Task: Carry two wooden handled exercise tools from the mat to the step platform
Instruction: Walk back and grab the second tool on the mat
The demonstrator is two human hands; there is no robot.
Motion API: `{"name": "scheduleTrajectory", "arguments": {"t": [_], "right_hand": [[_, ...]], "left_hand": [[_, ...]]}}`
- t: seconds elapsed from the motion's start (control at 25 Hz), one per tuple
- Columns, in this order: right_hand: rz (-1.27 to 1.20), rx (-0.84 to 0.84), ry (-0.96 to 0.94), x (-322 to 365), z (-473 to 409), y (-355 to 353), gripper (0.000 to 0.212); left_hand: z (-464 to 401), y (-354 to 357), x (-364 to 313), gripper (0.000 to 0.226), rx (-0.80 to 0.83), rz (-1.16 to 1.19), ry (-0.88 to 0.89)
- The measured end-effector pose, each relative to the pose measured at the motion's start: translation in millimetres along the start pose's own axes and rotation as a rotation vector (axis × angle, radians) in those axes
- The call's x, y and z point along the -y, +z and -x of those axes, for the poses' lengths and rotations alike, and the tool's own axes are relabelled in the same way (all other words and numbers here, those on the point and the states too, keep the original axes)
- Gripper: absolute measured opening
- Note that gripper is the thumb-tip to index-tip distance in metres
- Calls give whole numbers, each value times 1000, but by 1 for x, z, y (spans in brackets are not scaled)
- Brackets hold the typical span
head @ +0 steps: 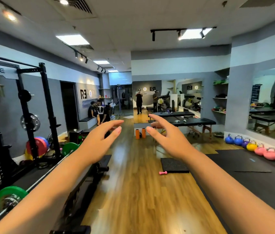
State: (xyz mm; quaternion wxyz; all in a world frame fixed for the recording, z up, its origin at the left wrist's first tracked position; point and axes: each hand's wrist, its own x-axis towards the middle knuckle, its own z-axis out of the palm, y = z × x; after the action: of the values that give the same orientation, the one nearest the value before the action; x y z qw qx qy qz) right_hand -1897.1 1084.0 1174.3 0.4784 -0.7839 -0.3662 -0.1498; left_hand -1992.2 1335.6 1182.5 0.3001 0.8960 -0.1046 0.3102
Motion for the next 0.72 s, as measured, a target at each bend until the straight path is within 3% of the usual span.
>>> {"name": "scheduleTrajectory", "arguments": {"t": [0.24,0.44,0.72], "right_hand": [[19,-60,81,-104,-127,36,61],[49,-66,114,-193,-220,51,65],[25,33,74,-334,-384,67,64]], "left_hand": [[-140,45,120,47,48,74,40],[-226,99,204,40,70,103,23],[-356,187,306,40,1,45,-55]]}}
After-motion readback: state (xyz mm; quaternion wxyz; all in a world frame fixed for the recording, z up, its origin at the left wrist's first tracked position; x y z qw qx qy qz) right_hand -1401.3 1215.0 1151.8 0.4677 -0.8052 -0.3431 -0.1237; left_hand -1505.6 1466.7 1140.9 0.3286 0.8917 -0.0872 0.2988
